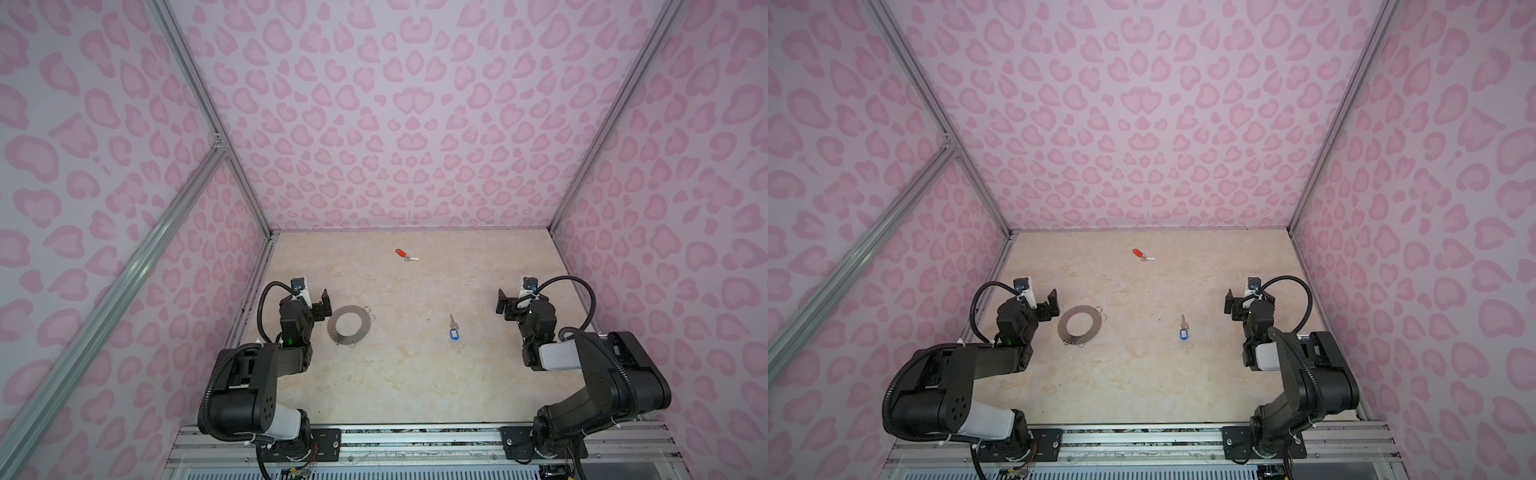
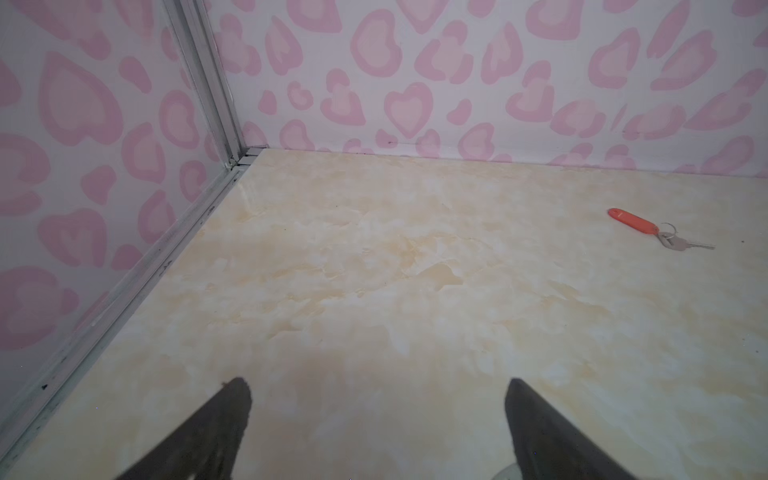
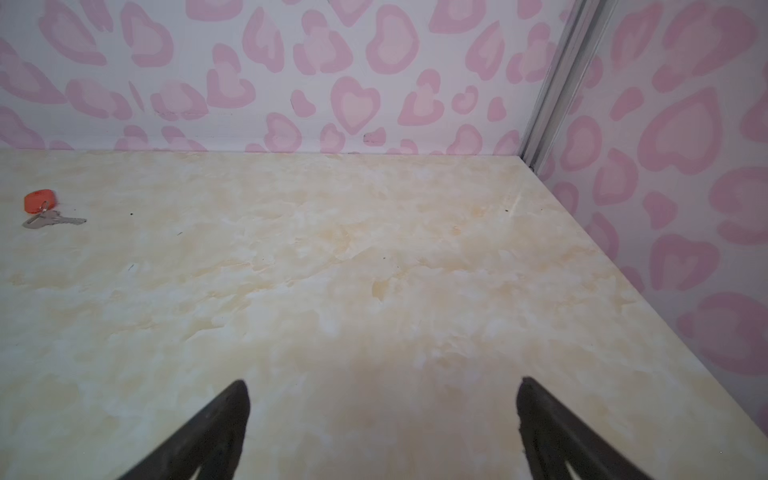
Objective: Put the keys on the keyring
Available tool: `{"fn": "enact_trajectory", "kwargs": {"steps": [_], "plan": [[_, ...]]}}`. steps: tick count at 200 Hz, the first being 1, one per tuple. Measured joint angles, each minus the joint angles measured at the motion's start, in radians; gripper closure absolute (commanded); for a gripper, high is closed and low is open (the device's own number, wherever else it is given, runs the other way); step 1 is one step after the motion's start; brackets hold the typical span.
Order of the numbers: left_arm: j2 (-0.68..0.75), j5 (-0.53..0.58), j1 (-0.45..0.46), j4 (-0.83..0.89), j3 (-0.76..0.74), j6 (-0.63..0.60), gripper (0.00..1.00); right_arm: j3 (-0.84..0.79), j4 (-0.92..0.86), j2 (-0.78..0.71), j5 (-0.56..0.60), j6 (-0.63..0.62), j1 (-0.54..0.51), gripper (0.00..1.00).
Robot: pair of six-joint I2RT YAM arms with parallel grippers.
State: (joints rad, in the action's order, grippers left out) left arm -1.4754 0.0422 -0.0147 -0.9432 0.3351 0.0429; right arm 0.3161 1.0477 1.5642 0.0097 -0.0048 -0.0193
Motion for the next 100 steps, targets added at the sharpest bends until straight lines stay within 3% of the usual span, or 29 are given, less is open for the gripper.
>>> {"fn": "enact_trajectory", "kwargs": {"steps": [100], "plan": [[0.000,0.003,0.000,0.000,0.000,0.000,0.03,0.006,-0.003,0.000,-0.014,0.010,0.024,0.00]]}}
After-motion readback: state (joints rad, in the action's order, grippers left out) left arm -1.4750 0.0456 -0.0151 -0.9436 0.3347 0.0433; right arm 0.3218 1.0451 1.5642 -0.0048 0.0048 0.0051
